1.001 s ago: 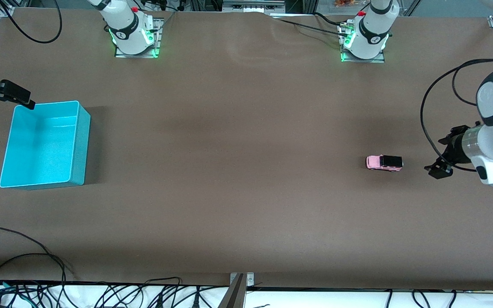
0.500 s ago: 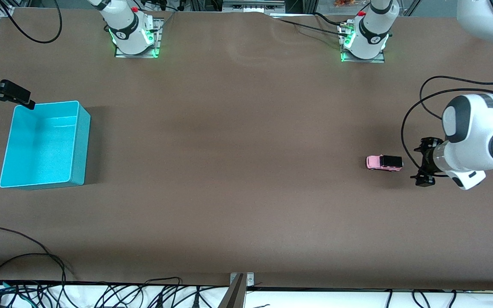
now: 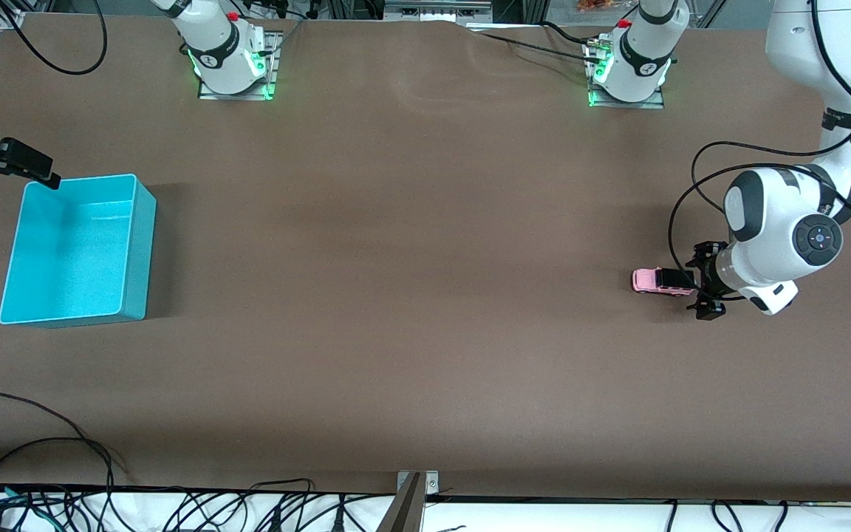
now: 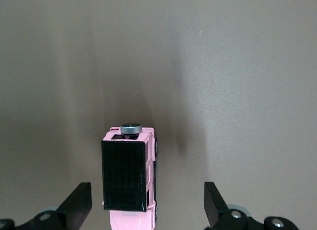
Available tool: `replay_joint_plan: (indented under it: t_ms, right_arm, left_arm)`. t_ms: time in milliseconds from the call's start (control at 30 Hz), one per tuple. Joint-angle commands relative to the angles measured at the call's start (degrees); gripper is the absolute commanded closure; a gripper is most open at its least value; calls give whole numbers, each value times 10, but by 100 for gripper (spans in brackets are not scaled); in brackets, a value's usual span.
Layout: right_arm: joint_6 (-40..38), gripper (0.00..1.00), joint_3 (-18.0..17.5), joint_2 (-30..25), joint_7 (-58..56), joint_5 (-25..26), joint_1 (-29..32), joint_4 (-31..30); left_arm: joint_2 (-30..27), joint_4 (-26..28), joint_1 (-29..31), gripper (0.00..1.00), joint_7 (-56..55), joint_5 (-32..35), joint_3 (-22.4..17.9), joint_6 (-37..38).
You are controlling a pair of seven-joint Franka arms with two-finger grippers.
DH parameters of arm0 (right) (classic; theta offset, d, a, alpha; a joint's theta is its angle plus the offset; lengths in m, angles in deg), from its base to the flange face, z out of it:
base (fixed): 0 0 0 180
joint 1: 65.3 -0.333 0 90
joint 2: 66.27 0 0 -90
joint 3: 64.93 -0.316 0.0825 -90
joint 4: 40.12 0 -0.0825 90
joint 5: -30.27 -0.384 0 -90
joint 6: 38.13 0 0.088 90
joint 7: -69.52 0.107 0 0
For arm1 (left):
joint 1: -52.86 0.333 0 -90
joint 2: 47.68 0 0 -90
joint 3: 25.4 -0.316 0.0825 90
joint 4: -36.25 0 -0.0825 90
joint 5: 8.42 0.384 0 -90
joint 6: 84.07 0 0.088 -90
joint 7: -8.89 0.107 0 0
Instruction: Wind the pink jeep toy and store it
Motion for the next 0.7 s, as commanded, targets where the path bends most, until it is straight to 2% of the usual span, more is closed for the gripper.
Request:
replay_joint_plan:
  t_ms: [0,434,467,600,667]
  right_arm:
    - [-5,0,1,2,-10,-3,0,8]
    - [-6,0,2,2,-10,-3,0,8]
    - [-6,0,1,2,-10,-3,0,8]
    - [-6,0,1,2,-10,-3,0,8]
    - [-6,0,2,2,-10,-3,0,8]
  left_arm:
    - [-5,38,2,0,-3,-18,4,-45]
    - [0,64,-2,1,-3,-18,5,-67]
    - [0,70,-3,7,-3,-18,6,-69]
    - [0,70,-4,22,-4,-19,6,-69]
    - [0,70,-4,33,-8,-19,7,-69]
